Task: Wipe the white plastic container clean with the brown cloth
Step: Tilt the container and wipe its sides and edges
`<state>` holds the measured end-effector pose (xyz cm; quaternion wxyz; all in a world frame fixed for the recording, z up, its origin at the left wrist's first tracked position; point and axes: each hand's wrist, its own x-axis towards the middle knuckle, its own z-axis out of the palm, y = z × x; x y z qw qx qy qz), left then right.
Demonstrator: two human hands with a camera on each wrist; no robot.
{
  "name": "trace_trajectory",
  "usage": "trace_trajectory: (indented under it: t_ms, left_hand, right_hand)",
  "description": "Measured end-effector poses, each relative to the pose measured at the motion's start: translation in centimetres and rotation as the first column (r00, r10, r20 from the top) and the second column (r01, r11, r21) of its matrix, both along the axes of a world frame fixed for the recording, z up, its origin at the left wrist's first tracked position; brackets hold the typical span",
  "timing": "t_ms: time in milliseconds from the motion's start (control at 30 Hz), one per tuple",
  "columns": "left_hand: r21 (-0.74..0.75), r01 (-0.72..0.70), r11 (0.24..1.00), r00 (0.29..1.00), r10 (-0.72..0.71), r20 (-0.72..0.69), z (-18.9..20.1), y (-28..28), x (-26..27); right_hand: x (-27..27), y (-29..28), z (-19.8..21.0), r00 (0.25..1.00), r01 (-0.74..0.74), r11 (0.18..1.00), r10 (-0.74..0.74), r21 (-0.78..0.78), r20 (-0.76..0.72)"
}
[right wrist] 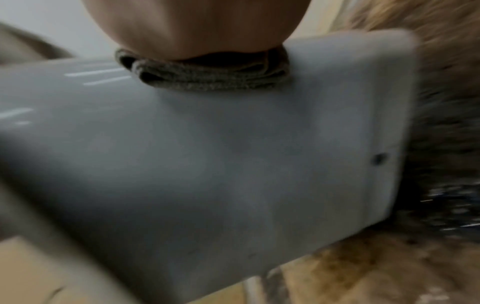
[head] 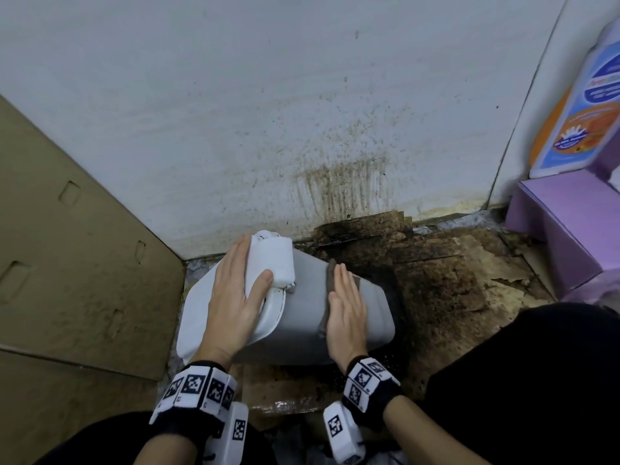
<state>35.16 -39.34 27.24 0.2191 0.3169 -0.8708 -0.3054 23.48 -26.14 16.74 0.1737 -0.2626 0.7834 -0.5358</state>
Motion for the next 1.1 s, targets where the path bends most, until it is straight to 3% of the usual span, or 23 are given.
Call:
trace_trajectory:
  t_ms: [167,367,567,867,967,1100]
  left_hand:
    - [-0.021,0.008,1.000,1.000,-0.008,-0.001,-0.1,0.2,-0.1]
    - [-0.002,0.002,1.000,1.000,-0.003,-0.007,0.0,0.1,0.1]
    - [0.014,0.008,1.000,1.000,-0.008,-0.010,-0.1,-0.3,0.3]
    - [0.029,0.010,1.000,0.999,-0.009,-0.032,-0.1,-0.4,0.3]
    - [0.035,0.007,0.999,1.000,-0.006,-0.029,0.0,-0.5,0.3]
    - [0.046,-0.001,0.999,1.000,0.002,-0.025,0.0,-0.8,0.4]
  right_hand:
    - [2.8,-2.5,4.6,0.996,-0.085,0.989,0.085,-0.120,-0.001]
    - [3.2,-2.1,4.3,0.988,-0.112,0.987,0.098,-0.118,-0.121]
    - [-0.3,-0.7,0.4,0.969,-0.146,0.984,0.122,-0.100,-0.214]
    - [-5.6,3.7,-7.8,0.997,-0.066,0.997,0.067,0.046,-0.025]
    - [-6.1,3.9,-8.4,0.996,-0.051,0.995,0.044,0.081,0.083]
    - [-5.8,3.2,-8.0,0.998,-0.025,0.994,0.019,0.107,0.057]
